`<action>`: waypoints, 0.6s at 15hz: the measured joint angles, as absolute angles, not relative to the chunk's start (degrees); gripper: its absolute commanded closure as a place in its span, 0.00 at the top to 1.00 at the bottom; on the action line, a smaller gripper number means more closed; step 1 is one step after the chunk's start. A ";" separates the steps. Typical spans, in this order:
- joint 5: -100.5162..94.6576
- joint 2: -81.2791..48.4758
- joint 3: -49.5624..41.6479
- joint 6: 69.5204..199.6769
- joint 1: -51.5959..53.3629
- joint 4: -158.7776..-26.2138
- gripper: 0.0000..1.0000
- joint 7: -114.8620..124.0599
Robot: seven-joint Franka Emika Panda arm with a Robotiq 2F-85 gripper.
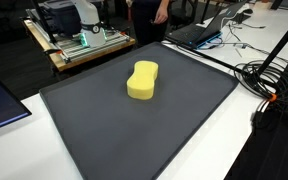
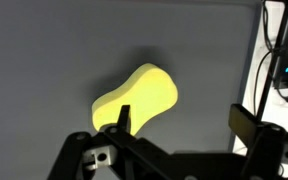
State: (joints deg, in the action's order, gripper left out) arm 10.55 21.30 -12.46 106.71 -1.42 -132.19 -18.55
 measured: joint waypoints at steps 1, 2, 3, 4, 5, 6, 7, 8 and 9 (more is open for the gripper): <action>11.34 22.93 -11.77 105.16 -1.16 -132.62 1.00 -18.83; 12.33 24.73 -11.20 103.83 -0.85 -133.16 1.00 -19.11; 13.69 26.56 -10.84 102.32 -0.44 -133.67 1.00 -19.63; 15.02 28.44 -10.62 100.67 0.02 -134.01 1.00 -20.11; 16.18 30.12 -10.54 99.11 0.42 -134.23 1.00 -20.59; 17.30 31.72 -10.55 97.47 0.71 -134.34 1.00 -21.09; 18.35 33.24 -10.66 95.89 0.83 -134.38 1.00 -21.60; 19.09 34.56 -10.91 94.53 0.83 -134.37 1.00 -22.09; 19.73 35.78 -11.40 93.29 0.81 -134.36 1.00 -22.69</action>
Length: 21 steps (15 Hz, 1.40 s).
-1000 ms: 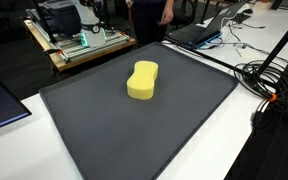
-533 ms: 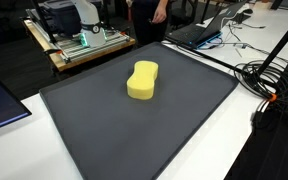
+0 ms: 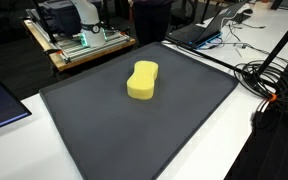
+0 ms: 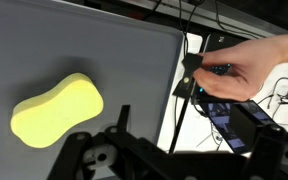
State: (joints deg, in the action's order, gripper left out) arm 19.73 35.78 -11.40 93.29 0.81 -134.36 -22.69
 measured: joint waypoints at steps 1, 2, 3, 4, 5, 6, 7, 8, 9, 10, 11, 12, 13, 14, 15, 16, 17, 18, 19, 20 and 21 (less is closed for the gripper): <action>20.11 36.90 -12.13 92.29 0.77 -134.32 1.00 -23.29; 20.34 37.88 -13.11 91.16 0.69 -134.21 0.99 -23.99; 20.46 38.66 -14.22 90.02 0.57 -134.01 0.74 -24.78; 20.49 39.29 -15.44 88.97 0.40 -133.73 0.74 -25.60; 20.53 39.69 -16.68 88.04 0.18 -133.36 0.71 -26.39; 20.54 39.89 -17.98 87.17 -0.04 -132.96 0.65 -27.18; 20.55 39.94 -19.19 86.43 -0.27 -132.58 0.56 -27.90; 20.60 39.93 -20.28 85.74 -0.48 -132.20 0.50 -28.56; 20.62 39.87 -21.24 85.10 -0.64 -131.79 0.42 -29.08; 20.63 39.81 -22.07 84.62 -0.76 -131.42 0.35 -29.53; 20.67 39.74 -22.78 84.30 -0.86 -131.07 0.29 -29.89; 20.71 39.60 -23.38 84.07 -0.92 -130.70 0.21 -30.14; 20.75 39.41 -23.90 83.78 -0.96 -130.28 0.15 -30.34; 20.82 39.20 -24.35 83.52 -0.98 -129.91 0.07 -30.48; 20.91 38.94 -24.77 83.30 -1.00 -129.54 0.02 -30.61; 20.98 38.64 -25.16 83.03 -1.05 -129.12 0.00 -30.77; 21.00 38.31 -25.51 82.87 -1.09 -128.69 0.00 -30.91; 21.01 37.90 -25.82 82.83 -1.20 -128.28 0.03 -31.08; 21.18 37.51 -26.11 82.65 -1.28 -127.91 0.03 -31.25; 21.40 37.14 -26.30 82.40 -1.33 -127.56 0.03 -31.40; 21.61 36.77 -26.43 82.28 -1.38 -127.19 0.03 -31.55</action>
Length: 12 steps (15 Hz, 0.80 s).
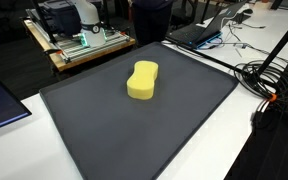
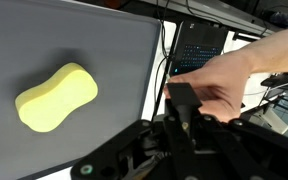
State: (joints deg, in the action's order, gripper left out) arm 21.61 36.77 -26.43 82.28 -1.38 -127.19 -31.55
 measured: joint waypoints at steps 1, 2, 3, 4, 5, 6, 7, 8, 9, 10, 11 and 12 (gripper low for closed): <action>21.80 36.39 -26.51 82.21 -1.43 -126.88 0.03 -31.70; 21.91 36.04 -26.56 82.05 -1.49 -126.60 0.03 -31.86; 22.02 35.69 -26.61 81.93 -1.58 -126.32 0.03 -32.04; 22.06 35.35 -26.63 81.75 -1.69 -126.00 0.03 -32.32; 22.08 35.00 -26.64 81.67 -1.82 -125.69 0.03 -32.63; 22.09 34.66 -26.64 81.67 -1.98 -125.43 0.03 -32.92; 22.09 34.26 -26.64 81.76 -2.13 -125.17 0.03 -33.13; 22.15 33.86 -26.52 81.92 -2.17 -124.94 0.03 -33.58; 22.18 33.50 -26.00 83.08 -2.21 -124.90 0.03 -33.66; 22.36 33.24 -24.89 84.82 -2.22 -125.00 0.03 -33.59; 22.72 33.15 -23.27 86.98 -2.21 -125.32 0.03 -33.30; 23.42 33.25 -21.08 89.32 -2.15 -125.95 0.03 -32.73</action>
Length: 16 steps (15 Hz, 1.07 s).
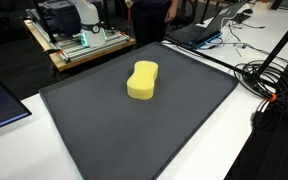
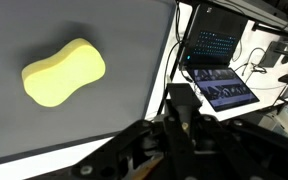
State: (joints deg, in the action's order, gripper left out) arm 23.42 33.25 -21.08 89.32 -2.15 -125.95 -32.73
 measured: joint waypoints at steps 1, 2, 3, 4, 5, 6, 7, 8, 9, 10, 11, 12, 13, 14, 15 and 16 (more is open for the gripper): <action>23.96 33.50 -18.44 92.09 -2.07 -126.83 0.03 -31.74; 24.10 33.96 -15.21 95.75 -1.93 -128.17 0.03 -30.38; 24.06 34.62 -11.67 99.92 -1.65 -129.87 0.03 -28.78; 23.74 35.40 -7.97 104.21 -1.22 -131.73 0.03 -26.89; 23.01 36.06 -4.19 108.60 -0.56 -133.63 0.03 -24.84; 21.73 36.49 -0.70 112.47 0.31 -135.33 0.03 -22.52; 19.89 36.56 2.85 116.29 1.36 -137.05 0.03 -19.61; 17.73 36.30 6.13 119.83 2.40 -138.70 0.12 -16.57; 15.16 35.69 9.31 122.82 3.40 -140.31 0.12 -13.34; 13.46 34.88 11.93 124.97 4.17 -141.65 0.12 -10.65; 12.78 34.24 13.31 126.13 4.48 -142.34 0.12 -9.38; 12.51 33.78 13.70 126.45 4.50 -142.51 0.12 -9.11; 12.35 33.65 13.53 126.50 4.41 -142.50 0.12 -9.11; 12.27 33.65 13.27 126.51 4.31 -142.47 0.12 -9.13; 12.24 33.68 13.09 126.51 4.25 -142.44 0.03 -9.15; 12.24 33.70 13.01 126.51 4.24 -142.41 0.03 -9.15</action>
